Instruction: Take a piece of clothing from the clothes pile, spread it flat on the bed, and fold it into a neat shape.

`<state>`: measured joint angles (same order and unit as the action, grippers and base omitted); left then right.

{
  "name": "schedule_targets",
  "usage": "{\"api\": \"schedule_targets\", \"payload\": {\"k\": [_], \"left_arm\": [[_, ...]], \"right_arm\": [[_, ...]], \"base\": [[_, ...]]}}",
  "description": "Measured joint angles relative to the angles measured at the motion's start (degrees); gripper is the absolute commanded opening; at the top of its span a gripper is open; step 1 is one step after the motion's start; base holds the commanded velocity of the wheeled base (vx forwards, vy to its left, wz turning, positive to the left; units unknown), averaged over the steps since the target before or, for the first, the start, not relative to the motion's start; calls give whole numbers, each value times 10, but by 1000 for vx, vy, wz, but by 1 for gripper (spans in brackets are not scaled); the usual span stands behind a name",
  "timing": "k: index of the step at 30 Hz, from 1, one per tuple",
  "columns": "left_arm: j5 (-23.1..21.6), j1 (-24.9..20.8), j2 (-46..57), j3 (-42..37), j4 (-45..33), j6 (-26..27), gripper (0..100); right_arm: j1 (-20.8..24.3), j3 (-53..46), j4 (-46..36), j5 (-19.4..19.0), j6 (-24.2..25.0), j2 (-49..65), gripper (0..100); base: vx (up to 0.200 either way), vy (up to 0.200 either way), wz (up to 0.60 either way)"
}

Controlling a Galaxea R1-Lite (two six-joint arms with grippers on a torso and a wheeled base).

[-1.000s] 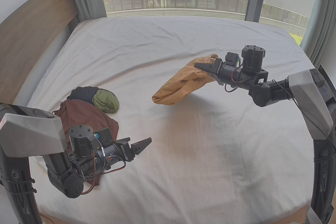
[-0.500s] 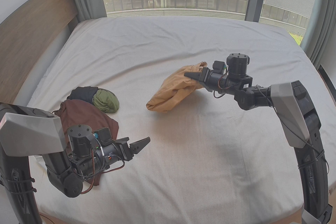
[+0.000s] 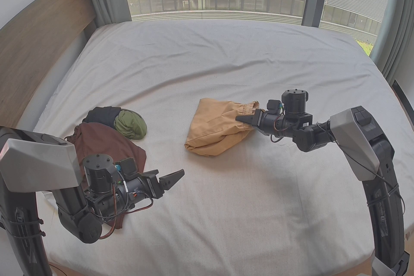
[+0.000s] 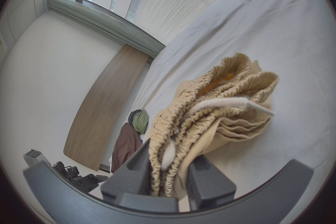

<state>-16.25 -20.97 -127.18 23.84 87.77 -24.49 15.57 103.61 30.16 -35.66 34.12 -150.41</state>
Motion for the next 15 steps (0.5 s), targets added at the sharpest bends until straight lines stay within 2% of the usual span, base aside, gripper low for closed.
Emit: {"api": "schedule_targets", "payload": {"k": [15], "left_arm": [[0, 0, -2, -1, 2, 0, 100]], "right_arm": [[-21, -94, 74, 25, -6, -5, 0]], "base": [[0, 0, 0]]}}
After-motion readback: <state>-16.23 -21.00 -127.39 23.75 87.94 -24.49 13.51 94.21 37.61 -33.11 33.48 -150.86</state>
